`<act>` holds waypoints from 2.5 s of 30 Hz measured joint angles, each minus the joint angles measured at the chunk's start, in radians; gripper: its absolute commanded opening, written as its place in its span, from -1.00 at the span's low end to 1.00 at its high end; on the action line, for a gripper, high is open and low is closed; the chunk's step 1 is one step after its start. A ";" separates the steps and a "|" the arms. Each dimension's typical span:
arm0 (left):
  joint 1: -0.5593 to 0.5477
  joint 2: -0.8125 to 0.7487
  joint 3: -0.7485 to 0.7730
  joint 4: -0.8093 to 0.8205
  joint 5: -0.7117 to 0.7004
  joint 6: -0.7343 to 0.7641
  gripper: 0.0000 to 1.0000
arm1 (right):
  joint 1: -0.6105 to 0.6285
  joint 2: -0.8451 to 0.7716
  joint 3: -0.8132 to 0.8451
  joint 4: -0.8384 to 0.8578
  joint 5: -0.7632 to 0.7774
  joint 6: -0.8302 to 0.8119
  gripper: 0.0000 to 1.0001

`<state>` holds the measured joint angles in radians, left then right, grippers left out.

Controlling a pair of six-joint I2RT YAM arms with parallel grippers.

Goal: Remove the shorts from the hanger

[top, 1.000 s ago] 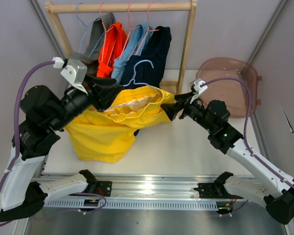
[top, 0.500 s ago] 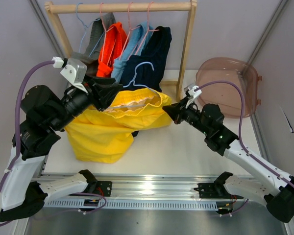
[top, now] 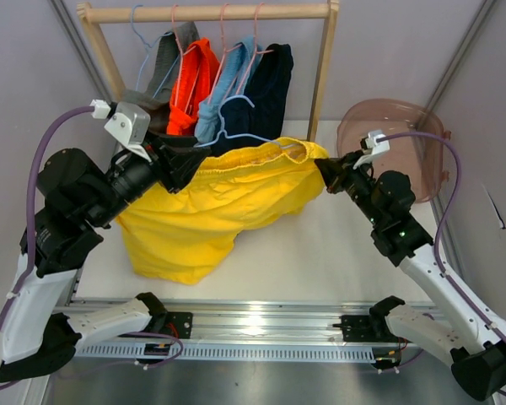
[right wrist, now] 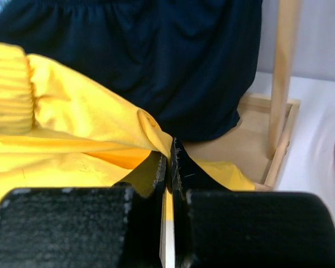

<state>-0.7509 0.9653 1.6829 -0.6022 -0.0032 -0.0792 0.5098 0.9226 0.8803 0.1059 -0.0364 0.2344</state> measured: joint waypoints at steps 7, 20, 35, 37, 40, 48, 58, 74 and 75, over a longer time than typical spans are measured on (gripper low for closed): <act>0.000 -0.025 -0.027 -0.013 -0.002 0.000 -1.00 | -0.044 0.027 0.061 -0.003 -0.022 0.018 -1.00; -0.003 -0.046 -0.066 -0.005 -0.021 0.001 -1.00 | -0.224 0.048 0.046 -0.029 -0.085 0.084 -1.00; -0.002 -0.103 -0.101 0.102 -0.041 -0.001 -1.00 | -0.033 0.154 0.025 -0.071 -0.024 0.087 -1.00; -0.002 -0.100 -0.151 0.128 -0.028 -0.005 -1.00 | -0.005 0.178 0.031 -0.073 -0.022 0.084 -1.00; -0.003 -0.087 -0.271 0.141 0.002 -0.028 -1.00 | -0.004 0.195 0.057 -0.097 0.004 0.064 -1.00; -0.079 0.097 -0.573 0.181 0.087 -0.150 0.75 | -0.005 0.195 0.195 -0.171 0.115 -0.024 -1.00; -0.303 0.071 -0.846 0.255 0.091 -0.369 0.75 | -0.171 0.160 0.232 -0.296 0.153 -0.056 -1.00; -0.531 0.483 -0.794 0.226 -0.018 -0.426 0.81 | -0.220 0.200 0.256 -0.309 0.133 -0.026 -1.00; -0.531 0.497 -0.786 0.224 -0.024 -0.427 0.80 | -0.220 0.200 0.256 -0.309 0.134 -0.026 -1.00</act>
<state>-1.2816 1.4628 0.8970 -0.3779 -0.0269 -0.5064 0.2901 1.1221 1.1358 -0.2028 0.0971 0.2085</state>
